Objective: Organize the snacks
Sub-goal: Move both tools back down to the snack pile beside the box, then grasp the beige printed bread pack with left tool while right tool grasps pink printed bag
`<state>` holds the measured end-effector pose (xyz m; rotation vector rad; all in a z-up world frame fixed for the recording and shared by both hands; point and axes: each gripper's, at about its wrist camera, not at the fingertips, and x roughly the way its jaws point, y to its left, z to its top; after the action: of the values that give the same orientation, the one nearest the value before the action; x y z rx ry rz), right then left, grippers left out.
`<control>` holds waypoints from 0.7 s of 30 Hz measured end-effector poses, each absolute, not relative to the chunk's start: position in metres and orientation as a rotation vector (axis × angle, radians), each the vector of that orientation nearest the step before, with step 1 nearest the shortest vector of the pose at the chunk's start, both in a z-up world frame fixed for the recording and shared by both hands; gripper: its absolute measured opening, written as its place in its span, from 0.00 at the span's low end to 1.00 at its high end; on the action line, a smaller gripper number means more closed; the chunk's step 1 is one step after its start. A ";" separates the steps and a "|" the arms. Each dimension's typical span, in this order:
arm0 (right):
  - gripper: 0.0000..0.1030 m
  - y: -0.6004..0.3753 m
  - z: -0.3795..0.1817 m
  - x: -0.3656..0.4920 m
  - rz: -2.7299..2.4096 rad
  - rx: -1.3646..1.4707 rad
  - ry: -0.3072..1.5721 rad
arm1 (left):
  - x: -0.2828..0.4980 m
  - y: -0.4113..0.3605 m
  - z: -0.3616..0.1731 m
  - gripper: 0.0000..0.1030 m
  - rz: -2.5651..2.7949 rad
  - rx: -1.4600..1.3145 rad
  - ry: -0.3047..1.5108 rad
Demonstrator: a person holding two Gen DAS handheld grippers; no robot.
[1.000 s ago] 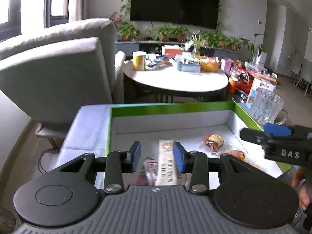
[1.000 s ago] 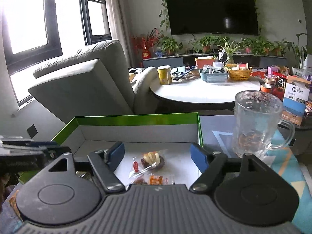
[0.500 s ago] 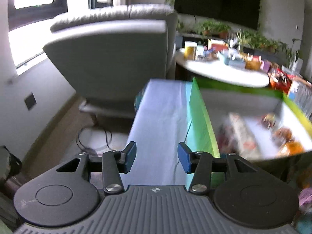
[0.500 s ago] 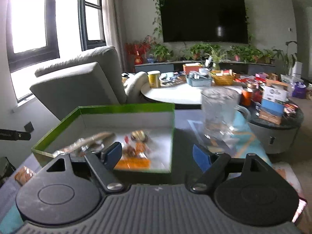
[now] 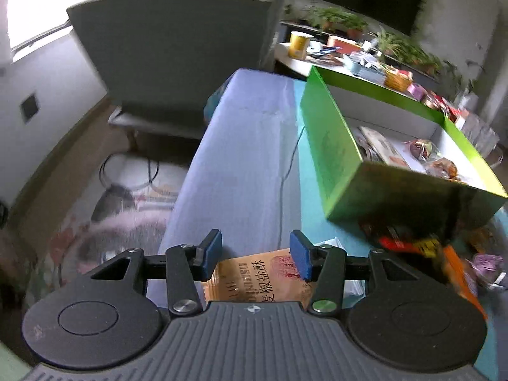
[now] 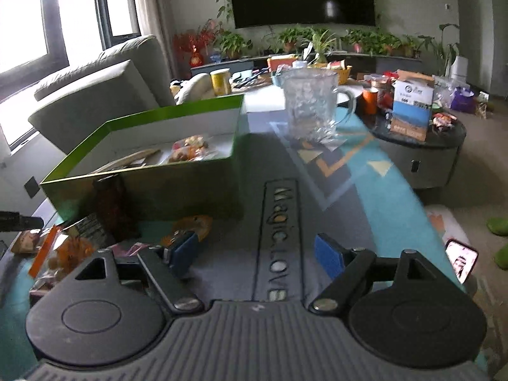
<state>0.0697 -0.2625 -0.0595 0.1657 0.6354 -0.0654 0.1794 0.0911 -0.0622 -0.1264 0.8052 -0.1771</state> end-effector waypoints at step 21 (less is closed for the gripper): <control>0.60 -0.210 -0.068 0.063 0.146 0.186 0.670 | 0.107 0.063 -0.062 0.62 -0.270 -0.076 0.828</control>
<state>0.0633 -0.2099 -0.0677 0.1858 0.6700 0.1462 0.1068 0.0634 -0.0621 -0.0759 0.8276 -0.2699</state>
